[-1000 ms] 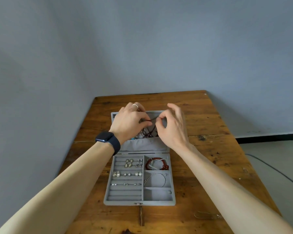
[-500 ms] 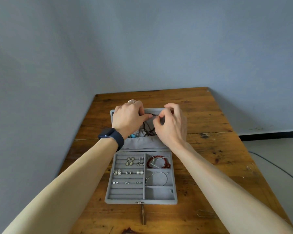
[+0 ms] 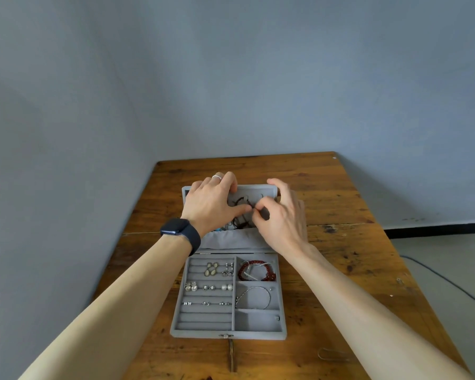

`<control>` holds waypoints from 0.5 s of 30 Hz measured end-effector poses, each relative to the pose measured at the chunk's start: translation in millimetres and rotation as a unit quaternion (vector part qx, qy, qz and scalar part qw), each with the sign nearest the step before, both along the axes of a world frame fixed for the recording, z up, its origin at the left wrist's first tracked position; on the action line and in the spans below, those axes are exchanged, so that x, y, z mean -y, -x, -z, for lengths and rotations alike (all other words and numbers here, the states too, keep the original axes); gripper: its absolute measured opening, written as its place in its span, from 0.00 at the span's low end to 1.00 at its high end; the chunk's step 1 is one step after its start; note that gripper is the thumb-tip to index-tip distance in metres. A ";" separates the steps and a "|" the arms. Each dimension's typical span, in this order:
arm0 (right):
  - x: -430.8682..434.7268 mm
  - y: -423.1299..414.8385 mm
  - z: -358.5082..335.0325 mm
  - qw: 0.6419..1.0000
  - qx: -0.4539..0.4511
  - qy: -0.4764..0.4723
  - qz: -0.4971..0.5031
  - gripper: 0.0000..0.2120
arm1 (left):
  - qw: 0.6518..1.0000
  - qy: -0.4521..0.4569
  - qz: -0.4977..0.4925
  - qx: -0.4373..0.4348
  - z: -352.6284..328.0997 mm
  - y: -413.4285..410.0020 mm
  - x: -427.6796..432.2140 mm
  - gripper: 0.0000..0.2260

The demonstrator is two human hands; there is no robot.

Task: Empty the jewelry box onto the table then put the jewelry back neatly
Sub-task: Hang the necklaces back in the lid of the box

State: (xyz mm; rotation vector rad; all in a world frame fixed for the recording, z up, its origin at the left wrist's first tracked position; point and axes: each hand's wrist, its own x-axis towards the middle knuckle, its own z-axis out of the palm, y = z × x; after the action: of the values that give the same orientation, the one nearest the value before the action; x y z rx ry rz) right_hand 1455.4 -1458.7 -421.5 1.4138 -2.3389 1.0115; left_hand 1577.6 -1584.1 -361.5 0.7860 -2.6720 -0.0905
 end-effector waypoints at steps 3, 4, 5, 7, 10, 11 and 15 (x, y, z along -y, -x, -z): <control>-7.7 4.3 1.5 0.998 0.019 0.021 -0.052 0.02 | 1.000 -0.017 0.008 0.015 -2.5 -1.1 1.5 0.12; -10.1 5.0 1.5 0.997 0.028 0.021 -0.065 0.01 | 0.999 -0.017 0.011 0.025 -3.8 -1.1 2.1 0.13; -12.4 5.1 1.5 0.997 0.034 0.018 -0.073 0.01 | 0.999 -0.016 0.010 0.032 -4.9 -1.1 2.0 0.14; -15.6 4.6 1.1 0.996 0.037 0.013 -0.077 0.02 | 0.999 -0.002 0.006 0.039 -5.6 -0.1 -0.8 0.18; -19.1 2.5 -0.8 0.996 0.030 0.002 -0.082 0.04 | 0.999 0.033 -0.009 0.040 -1.6 2.3 -7.2 0.22; -20.3 2.0 -1.2 0.996 0.029 -0.009 -0.082 0.04 | 0.999 0.035 -0.015 0.038 -0.1 3.0 -8.7 0.23; -25.2 3.1 -4.2 0.995 0.029 -0.042 -0.088 0.07 | 0.999 0.031 -0.021 0.027 0.6 4.2 -10.5 0.22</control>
State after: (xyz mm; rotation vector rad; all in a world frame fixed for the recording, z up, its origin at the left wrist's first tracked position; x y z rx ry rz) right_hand 1452.3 -1433.5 -417.3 1.6701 -2.3561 1.0210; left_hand 1573.4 -1573.6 -362.0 0.8363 -2.6931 0.0246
